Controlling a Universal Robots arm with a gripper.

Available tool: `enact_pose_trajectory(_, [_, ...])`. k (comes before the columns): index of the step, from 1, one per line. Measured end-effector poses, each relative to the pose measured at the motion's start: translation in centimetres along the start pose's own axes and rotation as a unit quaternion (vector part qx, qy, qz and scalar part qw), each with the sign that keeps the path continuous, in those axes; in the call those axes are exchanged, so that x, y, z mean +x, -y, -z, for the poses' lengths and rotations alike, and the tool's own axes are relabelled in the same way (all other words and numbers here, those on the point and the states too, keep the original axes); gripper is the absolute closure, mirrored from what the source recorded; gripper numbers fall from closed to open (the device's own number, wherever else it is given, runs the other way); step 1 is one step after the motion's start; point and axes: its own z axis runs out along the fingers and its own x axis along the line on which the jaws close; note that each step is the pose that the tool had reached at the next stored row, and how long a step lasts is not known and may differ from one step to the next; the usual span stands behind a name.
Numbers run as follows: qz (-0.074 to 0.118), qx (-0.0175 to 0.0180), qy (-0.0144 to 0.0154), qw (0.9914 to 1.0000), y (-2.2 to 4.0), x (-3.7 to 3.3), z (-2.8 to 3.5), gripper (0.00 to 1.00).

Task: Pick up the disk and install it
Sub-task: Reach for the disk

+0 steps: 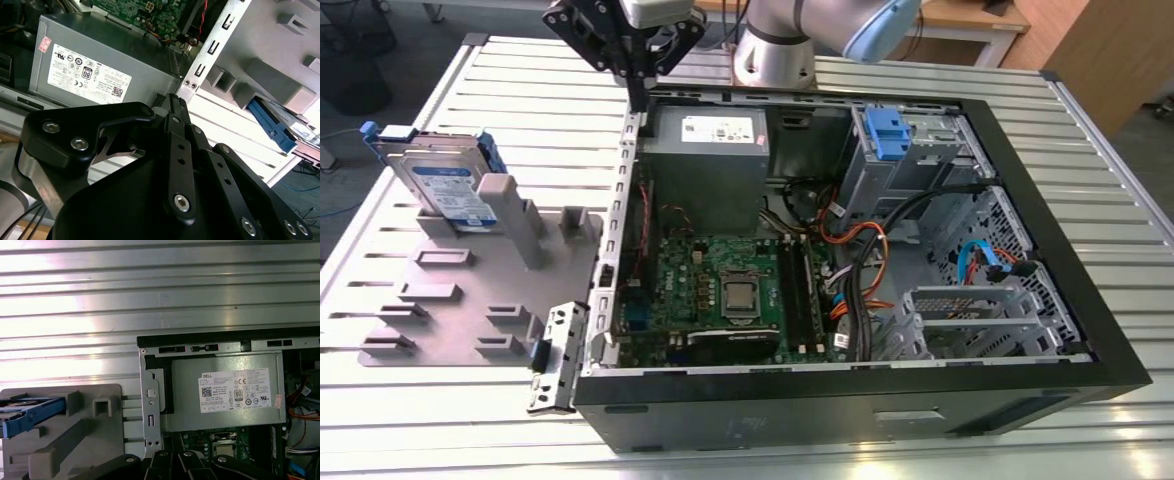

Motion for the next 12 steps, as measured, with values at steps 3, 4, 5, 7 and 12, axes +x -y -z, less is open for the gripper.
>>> enact_pose_trajectory(3, [0.0, 0.0001, 0.0, 1.0, 0.0, 0.08, 0.0, 0.89])
enact_pose_trajectory(4, [0.0, 0.0001, 0.0, 1.0, 0.0, 0.11, 0.0, 0.89])
enact_pose_trajectory(5, [0.0, 0.0001, 0.0, 1.0, 0.0, 0.15, 0.0, 0.89])
enact_pose_trajectory(7, [0.0, 0.0001, 0.0, 1.0, 0.0, 0.24, -0.01, 0.89])
enact_pose_trajectory(12, [0.0, 0.0005, 0.0, 1.0, -0.01, 0.49, -0.01, 0.89])
